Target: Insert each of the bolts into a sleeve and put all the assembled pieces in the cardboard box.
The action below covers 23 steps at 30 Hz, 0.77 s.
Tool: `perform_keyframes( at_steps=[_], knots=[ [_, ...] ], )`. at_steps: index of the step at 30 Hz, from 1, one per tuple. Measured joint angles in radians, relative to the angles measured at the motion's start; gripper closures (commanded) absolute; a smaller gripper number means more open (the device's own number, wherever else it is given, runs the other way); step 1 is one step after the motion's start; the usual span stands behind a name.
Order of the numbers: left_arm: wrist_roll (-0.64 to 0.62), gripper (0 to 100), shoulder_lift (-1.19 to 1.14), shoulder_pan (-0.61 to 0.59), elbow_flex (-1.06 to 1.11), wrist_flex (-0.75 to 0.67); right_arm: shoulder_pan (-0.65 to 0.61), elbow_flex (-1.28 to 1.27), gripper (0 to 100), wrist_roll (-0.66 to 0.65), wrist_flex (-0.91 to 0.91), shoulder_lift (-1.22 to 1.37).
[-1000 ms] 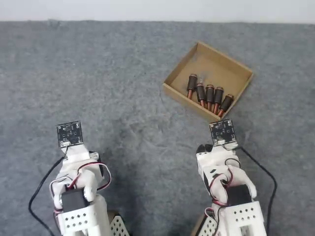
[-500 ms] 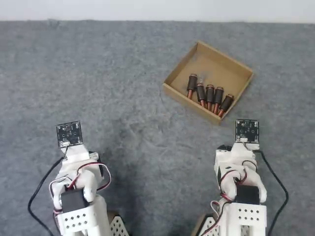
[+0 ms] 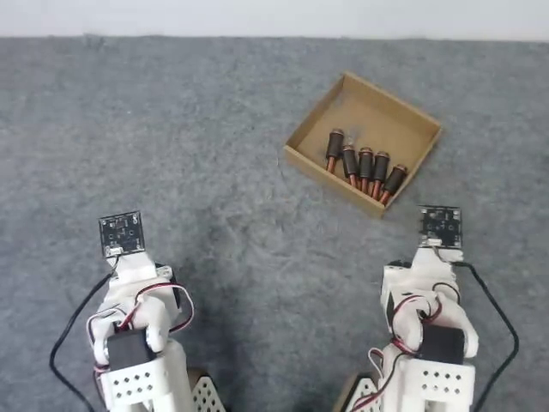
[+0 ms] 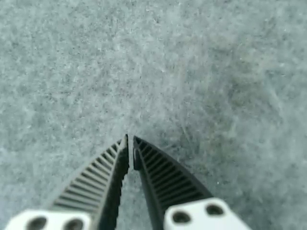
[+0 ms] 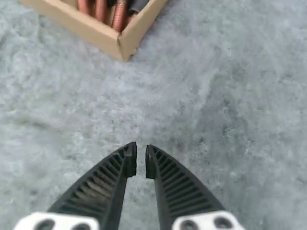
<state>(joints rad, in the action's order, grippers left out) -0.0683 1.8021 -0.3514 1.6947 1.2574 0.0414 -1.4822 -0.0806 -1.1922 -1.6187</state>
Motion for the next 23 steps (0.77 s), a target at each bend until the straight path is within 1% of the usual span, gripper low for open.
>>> perform_keyframes(
  at_steps=[2,6,11,16,19,21,23],
  knots=[
    [0.000,99,0.000,0.000,0.000,0.000,-0.009,-0.018,99.2,-0.038,0.000,-0.052],
    [0.000,99,0.000,0.000,0.000,0.000,-0.005,-0.072,99.1,-0.037,-0.002,-0.187],
    [0.000,99,0.000,0.000,0.000,0.000,-0.009,-0.081,99.0,-0.035,0.000,-0.183],
    [0.000,99,0.000,0.000,0.000,0.000,-0.086,-0.172,98.9,-0.035,0.000,-0.183],
    [0.000,99,0.000,0.000,0.000,0.000,-0.129,-0.180,99.1,-0.035,0.000,-0.183],
    [0.000,99,0.000,0.000,0.000,0.000,-0.140,-0.183,99.1,-0.035,-0.006,-0.183],
    [0.000,99,0.000,0.000,0.000,0.000,-0.140,-0.183,99.1,-0.035,-0.055,-0.183]
  ],
)
